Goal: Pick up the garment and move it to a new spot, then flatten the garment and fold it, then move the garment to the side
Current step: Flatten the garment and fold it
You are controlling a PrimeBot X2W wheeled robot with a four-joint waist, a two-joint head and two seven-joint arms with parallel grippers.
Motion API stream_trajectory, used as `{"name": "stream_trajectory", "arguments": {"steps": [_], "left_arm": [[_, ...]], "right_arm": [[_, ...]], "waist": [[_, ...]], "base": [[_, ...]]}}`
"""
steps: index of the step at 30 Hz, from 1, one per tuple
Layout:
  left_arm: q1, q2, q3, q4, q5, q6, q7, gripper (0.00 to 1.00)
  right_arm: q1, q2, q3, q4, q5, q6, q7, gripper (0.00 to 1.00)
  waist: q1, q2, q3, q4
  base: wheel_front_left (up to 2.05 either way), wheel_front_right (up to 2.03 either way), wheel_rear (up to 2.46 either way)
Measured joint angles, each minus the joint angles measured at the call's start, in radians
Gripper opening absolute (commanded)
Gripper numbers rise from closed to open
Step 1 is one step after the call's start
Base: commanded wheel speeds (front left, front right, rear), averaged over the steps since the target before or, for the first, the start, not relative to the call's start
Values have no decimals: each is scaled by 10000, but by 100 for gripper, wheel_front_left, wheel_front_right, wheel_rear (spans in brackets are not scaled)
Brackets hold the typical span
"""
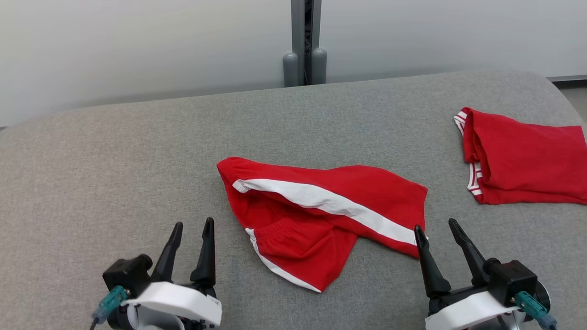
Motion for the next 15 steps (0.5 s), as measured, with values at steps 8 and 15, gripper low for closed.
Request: {"name": "stream_trajectory", "arguments": {"steps": [8, 15], "left_arm": [[833, -443, 222, 92, 717, -405, 0, 100], [-305, -535, -184, 1220, 31, -890, 146, 100]], "right_arm": [[106, -12, 19, 48, 2, 0, 0, 100], [62, -31, 173, 59, 46, 0, 0, 100]], "waist": [[0, 0, -293, 306], [0, 0, -253, 193]], "base": [[0, 0, 0], [0, 0, 0]]}}
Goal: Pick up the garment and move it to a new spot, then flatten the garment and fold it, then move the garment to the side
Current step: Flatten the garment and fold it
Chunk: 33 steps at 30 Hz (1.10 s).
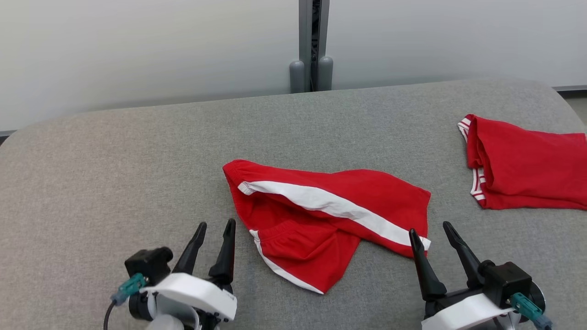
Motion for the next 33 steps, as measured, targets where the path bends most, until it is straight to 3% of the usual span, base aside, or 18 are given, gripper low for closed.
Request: {"name": "stream_trajectory", "arguments": {"steps": [9, 19, 33], "left_arm": [[-1738, -27, -431, 1603, -936, -226, 410, 100], [-3322, -29, -1177, 3789, -1147, 251, 631, 100], [-4646, -33, -2036, 5484, -1848, -6, 414, 100]], "right_arm": [[-144, -69, -13, -27, 27, 0, 0, 100], [-457, -77, 42, -88, -8, 0, 0, 100], [-678, -86, 81, -115, -56, 0, 0, 100]], "waist": [[0, 0, 255, -312], [0, 0, 771, -611], [0, 0, 1139, -860]], "base": [[0, 0, 0], [0, 0, 0], [0, 0, 0]]}}
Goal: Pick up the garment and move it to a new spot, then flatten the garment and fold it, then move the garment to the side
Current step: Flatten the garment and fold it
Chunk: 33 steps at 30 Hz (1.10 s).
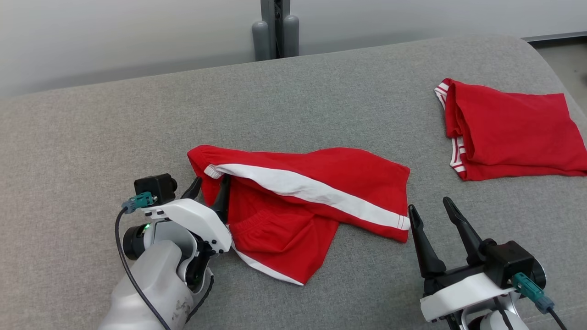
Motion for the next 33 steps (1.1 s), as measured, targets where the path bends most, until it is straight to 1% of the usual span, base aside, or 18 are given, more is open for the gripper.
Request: {"name": "stream_trajectory", "arguments": {"steps": [1, 4, 5, 6, 7, 8, 9, 10, 11, 18, 21, 23, 27, 31, 33], "left_arm": [[-76, 2, -38, 132, -8, -23, -13, 100], [-258, 2, -136, 476, -81, -71, -96, 95], [-329, 4, -163, 569, -81, -111, -140, 83], [-393, 6, -224, 652, -73, -142, -182, 68], [-453, -2, -259, 750, -73, -176, -219, 46], [-506, 2, -307, 830, -63, -215, -240, 21], [-537, 2, -349, 890, -21, -228, -293, 21], [-554, 0, -370, 949, -8, -274, -324, 4], [-574, 0, -401, 1003, -6, -299, -359, 0], [-743, 19, -771, 1145, 155, -403, -487, 0], [-729, 134, -1083, 947, 295, -443, -500, 0], [-692, 334, -1396, 635, 313, -464, -435, 0], [-525, 1101, -2188, -351, 364, -464, 159, 0], [-480, 2167, -2932, -1680, 451, -464, 984, 0], [-460, 2694, -3310, -2397, 525, -464, 1616, 0]], "right_arm": [[-39, 0, 4, 2, 2, 0, 0, 100], [-72, -13, 25, 10, 4, 0, 0, 100], [-72, -27, 31, 10, 6, 0, 0, 100], [-75, -42, 33, 10, 8, 0, 0, 100], [-76, -54, 35, 15, 15, 0, 0, 100], [-77, -63, 36, 19, 33, 0, 0, 100], [-77, -71, 42, 23, 42, 0, 0, 100], [-79, -82, 48, 25, 52, 0, 0, 100], [-79, -94, 48, 35, 71, 0, 0, 100], [-79, -169, -42, 31, 82, 0, 0, 100], [-26, -167, -146, 23, 79, 0, 0, 100], [42, -157, -186, 13, 79, 0, 0, 100], [175, -65, -222, -17, 82, 0, 0, 100], [301, -4, -245, -25, 84, 0, 0, 100], [355, 21, -249, -19, 84, 0, 0, 100]], "waist": [[0, 0, 12, -18], [0, 0, 37, -85], [0, 0, 40, -109], [0, 0, 40, -132], [0, 0, 39, -155], [0, 0, 33, -178], [0, 0, 31, -200], [0, 0, 33, -218], [0, 0, 33, -234], [0, 0, -12, -181], [0, 0, -84, -62], [0, 0, -146, 41], [0, 0, -261, 293], [0, 0, -361, 578], [0, 0, -414, 687]], "base": [[0, 0, 0], [0, 0, 0], [0, 0, 0], [0, 0, 0], [0, 0, 0], [0, 0, 0], [0, 0, 0], [0, 0, 0], [0, 0, 0], [0, 0, 0], [0, 0, 0], [0, 0, 0], [0, 0, 0], [0, 0, 0], [0, 0, 0]]}}
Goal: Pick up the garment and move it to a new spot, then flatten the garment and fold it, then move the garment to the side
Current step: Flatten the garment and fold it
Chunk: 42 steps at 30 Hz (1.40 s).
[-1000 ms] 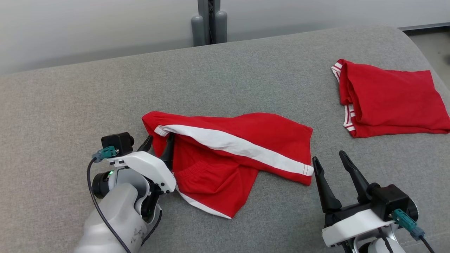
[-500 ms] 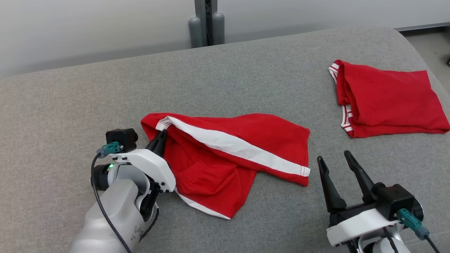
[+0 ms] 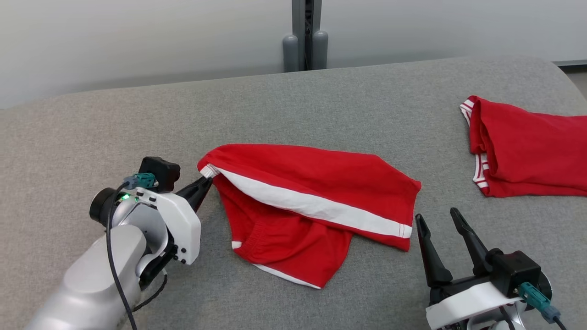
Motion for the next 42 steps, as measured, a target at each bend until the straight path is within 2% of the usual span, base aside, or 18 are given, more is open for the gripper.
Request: {"name": "stream_trajectory", "arguments": {"steps": [5, 11, 12, 17, 24, 25, 27, 28, 29, 37, 39, 42], "left_arm": [[91, 1407, -729, -2119, 422, 10, 1848, 0], [139, 3175, -1298, -4989, 1064, 633, 4138, 0], [179, 3670, -1390, -5827, 1064, 775, 4882, 0], [500, 4454, -1425, -7070, 809, 1135, 5866, 0], [791, 4637, -1501, -6870, 848, 1434, 5983, 0], [788, 4654, -1503, -6736, 936, 1480, 5898, 22], [790, 4594, -1496, -6418, 988, 1578, 5770, 50], [791, 4554, -1498, -6309, 1074, 1684, 5708, 87], [793, 4502, -1482, -6178, 1118, 1778, 5603, 99], [1441, 4113, -1076, -5242, 570, 2579, 5020, 100], [1675, 4034, -851, -5269, 451, 2840, 4544, 100], [2174, 3776, -73, -5453, -52, 3377, 3179, 100]], "right_arm": [[1, 61, -19, -6, 4, 0, 0, 100], [0, 100, 0, -40, 19, 0, 0, 100], [0, 117, -4, -50, 27, 0, 0, 100], [-12, 132, 17, -58, 35, 0, 0, 100], [-103, 157, 52, -65, 79, 0, 0, 100], [-139, 161, 52, -73, 81, 0, 0, 100], [-203, 163, 42, -88, 81, 0, 0, 100], [-204, 165, 35, -94, 81, 0, 0, 100], [-203, 165, 38, -90, 79, 0, 0, 100], [-200, 173, 104, -77, 77, 0, 0, 100], [-199, 174, 176, -77, 75, 0, 0, 100], [-195, 180, 196, -79, 56, 0, 0, 100]], "waist": [[0, 0, -66, 126], [0, 0, -18, 53], [0, 0, 11, 14], [0, 0, 83, -100], [0, 0, 184, -206], [0, 0, 205, -212], [0, 0, 228, -206], [0, 0, 237, -195], [-1, 0, 244, -181], [-1, 0, 184, -25], [-1, 0, 142, 15], [0, 0, 43, 69]], "base": [[0, 0, 0], [0, 0, 0], [0, 0, 0], [0, 0, 0], [0, 0, 0], [0, 0, 0], [0, 0, 0], [0, 0, 0], [0, 0, 0], [0, 0, 0], [0, 0, 0], [0, 0, 0]]}}
